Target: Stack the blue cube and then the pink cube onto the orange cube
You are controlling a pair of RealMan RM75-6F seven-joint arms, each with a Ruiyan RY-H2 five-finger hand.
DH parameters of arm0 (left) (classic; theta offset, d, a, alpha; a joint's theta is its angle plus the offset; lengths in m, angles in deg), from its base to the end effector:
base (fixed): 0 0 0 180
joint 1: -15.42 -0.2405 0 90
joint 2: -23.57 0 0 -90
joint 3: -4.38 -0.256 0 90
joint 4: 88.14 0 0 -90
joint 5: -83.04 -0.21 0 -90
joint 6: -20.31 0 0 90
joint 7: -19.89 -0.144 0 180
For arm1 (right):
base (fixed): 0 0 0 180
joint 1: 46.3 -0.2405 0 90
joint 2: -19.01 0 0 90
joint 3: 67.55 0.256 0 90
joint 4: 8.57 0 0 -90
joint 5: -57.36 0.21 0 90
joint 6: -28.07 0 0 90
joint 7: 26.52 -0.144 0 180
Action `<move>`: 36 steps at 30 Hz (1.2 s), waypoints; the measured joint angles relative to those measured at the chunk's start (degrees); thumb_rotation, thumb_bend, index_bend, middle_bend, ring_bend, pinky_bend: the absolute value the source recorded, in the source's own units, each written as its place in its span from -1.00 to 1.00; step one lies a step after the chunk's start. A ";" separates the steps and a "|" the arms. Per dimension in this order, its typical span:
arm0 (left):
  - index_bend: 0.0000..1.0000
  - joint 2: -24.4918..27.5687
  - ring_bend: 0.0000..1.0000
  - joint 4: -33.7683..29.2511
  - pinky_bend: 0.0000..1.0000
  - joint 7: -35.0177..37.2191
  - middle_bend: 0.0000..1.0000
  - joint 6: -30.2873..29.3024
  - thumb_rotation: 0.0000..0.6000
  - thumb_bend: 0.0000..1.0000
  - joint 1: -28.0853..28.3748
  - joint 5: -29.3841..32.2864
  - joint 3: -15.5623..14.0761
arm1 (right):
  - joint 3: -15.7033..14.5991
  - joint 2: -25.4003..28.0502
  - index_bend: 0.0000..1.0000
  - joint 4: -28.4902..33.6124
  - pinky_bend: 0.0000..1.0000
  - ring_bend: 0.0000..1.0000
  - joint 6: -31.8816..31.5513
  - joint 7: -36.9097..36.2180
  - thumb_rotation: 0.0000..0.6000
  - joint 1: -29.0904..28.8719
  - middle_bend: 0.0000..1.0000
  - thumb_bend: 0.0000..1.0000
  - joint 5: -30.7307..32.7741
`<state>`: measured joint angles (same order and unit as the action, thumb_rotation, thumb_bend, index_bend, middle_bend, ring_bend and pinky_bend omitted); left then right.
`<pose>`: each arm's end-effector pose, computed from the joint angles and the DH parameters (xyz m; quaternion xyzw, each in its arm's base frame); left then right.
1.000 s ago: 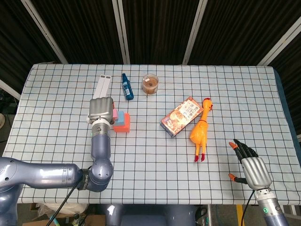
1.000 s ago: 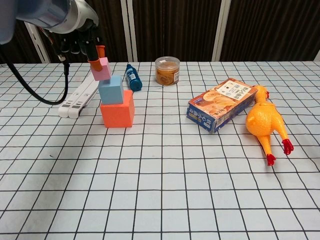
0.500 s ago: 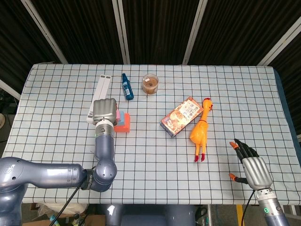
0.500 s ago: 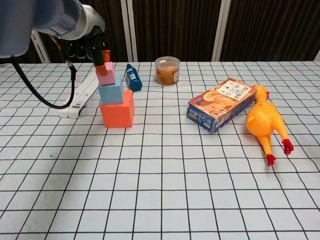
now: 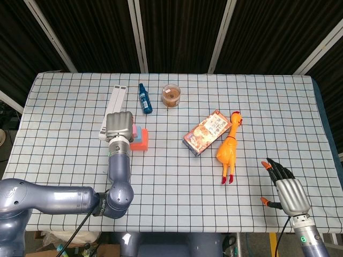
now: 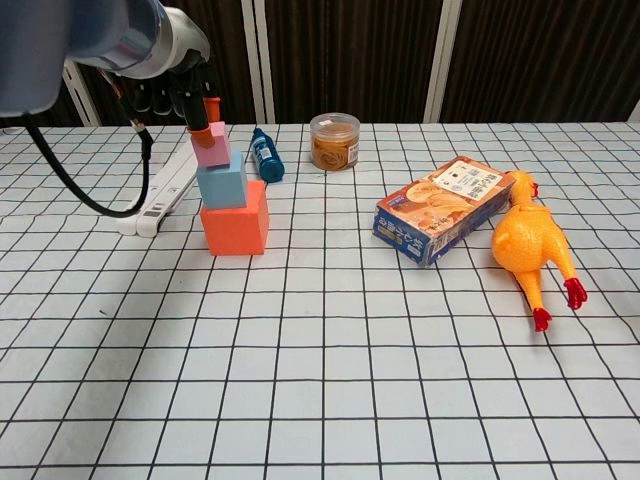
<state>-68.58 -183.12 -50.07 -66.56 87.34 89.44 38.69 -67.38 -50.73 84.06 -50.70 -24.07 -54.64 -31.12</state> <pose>-0.0050 0.3894 0.0278 -0.6268 -0.4636 -0.1900 0.5967 -0.2918 -0.1862 0.1038 0.6424 -0.4182 0.3828 0.5157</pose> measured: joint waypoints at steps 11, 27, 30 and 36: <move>-0.39 0.03 0.56 -0.83 0.55 -0.62 1.00 -0.30 1.00 -0.28 0.27 -0.20 -0.12 | 0.19 0.08 -0.76 0.02 -0.60 -0.74 0.01 -0.14 1.00 -0.05 -0.85 -0.68 0.21; -0.68 20.40 -0.12 -32.16 -0.09 2.80 0.29 -6.30 1.00 -0.44 -10.56 -4.32 4.19 | 0.20 1.09 -0.76 1.17 -0.60 -0.74 -1.77 -1.84 1.00 0.33 -0.85 -0.68 -1.07; -0.71 26.52 -0.46 -38.62 -0.52 7.30 0.00 -4.05 1.00 -0.46 -19.08 -11.41 0.83 | 0.29 1.44 -0.76 1.54 -0.60 -0.74 -2.30 -2.22 1.00 0.55 -0.85 -0.68 -1.26; -0.79 30.28 -0.82 -39.35 -0.84 19.84 -0.49 -1.49 1.00 -0.51 -34.30 -41.42 -13.15 | 0.36 1.50 -0.79 1.97 -0.60 -0.74 -3.09 -0.51 1.00 0.82 -0.85 -0.68 -1.68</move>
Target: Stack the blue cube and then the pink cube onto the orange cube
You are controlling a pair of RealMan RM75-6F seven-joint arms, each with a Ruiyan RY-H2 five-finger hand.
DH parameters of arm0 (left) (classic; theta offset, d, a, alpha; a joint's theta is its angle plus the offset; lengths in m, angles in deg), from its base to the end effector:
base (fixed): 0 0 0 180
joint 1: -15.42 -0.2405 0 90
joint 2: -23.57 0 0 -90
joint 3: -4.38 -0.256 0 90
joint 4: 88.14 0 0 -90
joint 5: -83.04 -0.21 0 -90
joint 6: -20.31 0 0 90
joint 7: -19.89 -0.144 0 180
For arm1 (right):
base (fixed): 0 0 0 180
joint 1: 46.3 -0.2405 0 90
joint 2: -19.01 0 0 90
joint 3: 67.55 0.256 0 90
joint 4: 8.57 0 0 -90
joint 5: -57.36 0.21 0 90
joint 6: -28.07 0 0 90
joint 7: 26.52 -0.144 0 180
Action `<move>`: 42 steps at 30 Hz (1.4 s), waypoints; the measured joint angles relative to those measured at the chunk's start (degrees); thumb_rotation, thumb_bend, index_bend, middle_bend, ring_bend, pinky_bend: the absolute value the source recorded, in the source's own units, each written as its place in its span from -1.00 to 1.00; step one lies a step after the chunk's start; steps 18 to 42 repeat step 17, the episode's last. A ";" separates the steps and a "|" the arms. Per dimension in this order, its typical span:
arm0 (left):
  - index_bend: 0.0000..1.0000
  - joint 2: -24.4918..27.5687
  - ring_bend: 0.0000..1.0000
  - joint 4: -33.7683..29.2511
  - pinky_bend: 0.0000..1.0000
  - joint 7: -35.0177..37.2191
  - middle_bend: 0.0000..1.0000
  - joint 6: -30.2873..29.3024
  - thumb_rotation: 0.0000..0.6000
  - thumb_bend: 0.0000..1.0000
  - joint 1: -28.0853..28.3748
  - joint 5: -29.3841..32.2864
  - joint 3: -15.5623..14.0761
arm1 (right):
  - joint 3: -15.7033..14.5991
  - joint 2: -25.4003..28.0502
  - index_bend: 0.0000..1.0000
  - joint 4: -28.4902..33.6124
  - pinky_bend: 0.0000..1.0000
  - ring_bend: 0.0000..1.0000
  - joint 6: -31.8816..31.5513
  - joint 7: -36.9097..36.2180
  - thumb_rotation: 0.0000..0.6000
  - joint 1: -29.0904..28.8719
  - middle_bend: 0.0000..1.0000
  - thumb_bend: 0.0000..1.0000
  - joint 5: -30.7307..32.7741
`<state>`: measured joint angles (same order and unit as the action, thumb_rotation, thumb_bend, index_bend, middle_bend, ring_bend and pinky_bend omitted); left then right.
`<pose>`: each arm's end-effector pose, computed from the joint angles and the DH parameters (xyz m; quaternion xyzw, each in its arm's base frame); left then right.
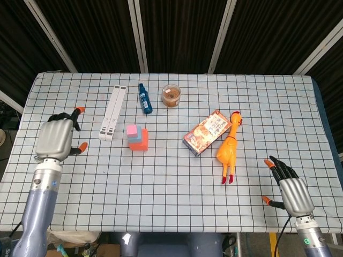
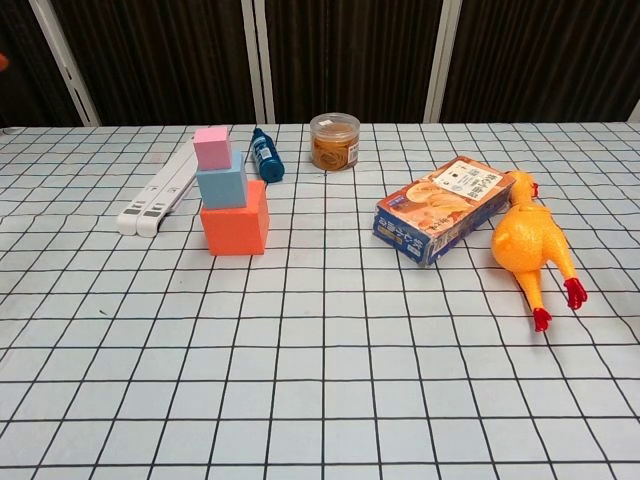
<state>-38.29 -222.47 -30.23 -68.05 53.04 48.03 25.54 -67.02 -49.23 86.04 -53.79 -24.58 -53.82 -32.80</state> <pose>-0.1052 0.2857 0.1630 -0.6003 -0.3983 -0.3438 0.6024 -0.2833 -0.1833 0.1164 0.6322 -0.4051 0.4076 0.5197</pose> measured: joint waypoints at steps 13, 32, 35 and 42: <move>-0.96 -4.26 -1.00 19.79 -1.00 17.28 -0.80 -1.69 1.00 -0.62 -29.17 -46.89 -23.51 | 0.69 0.47 -0.84 1.23 -0.61 -0.74 -0.08 3.80 1.00 0.35 -0.85 -0.68 1.58; -0.97 -5.84 -1.00 24.68 -1.00 18.75 -0.83 -1.94 1.00 -0.62 -30.65 -44.62 -24.26 | 1.02 0.51 -0.84 1.66 -0.61 -0.74 -0.65 4.85 1.00 0.48 -0.85 -0.68 1.63; -0.97 -5.84 -1.00 24.68 -1.00 18.75 -0.83 -1.94 1.00 -0.62 -30.65 -44.62 -24.26 | 1.02 0.51 -0.84 1.66 -0.61 -0.74 -0.65 4.85 1.00 0.48 -0.85 -0.68 1.63; -0.97 -5.84 -1.00 24.68 -1.00 18.75 -0.83 -1.94 1.00 -0.62 -30.65 -44.62 -24.26 | 1.02 0.51 -0.84 1.66 -0.61 -0.74 -0.65 4.85 1.00 0.48 -0.85 -0.68 1.63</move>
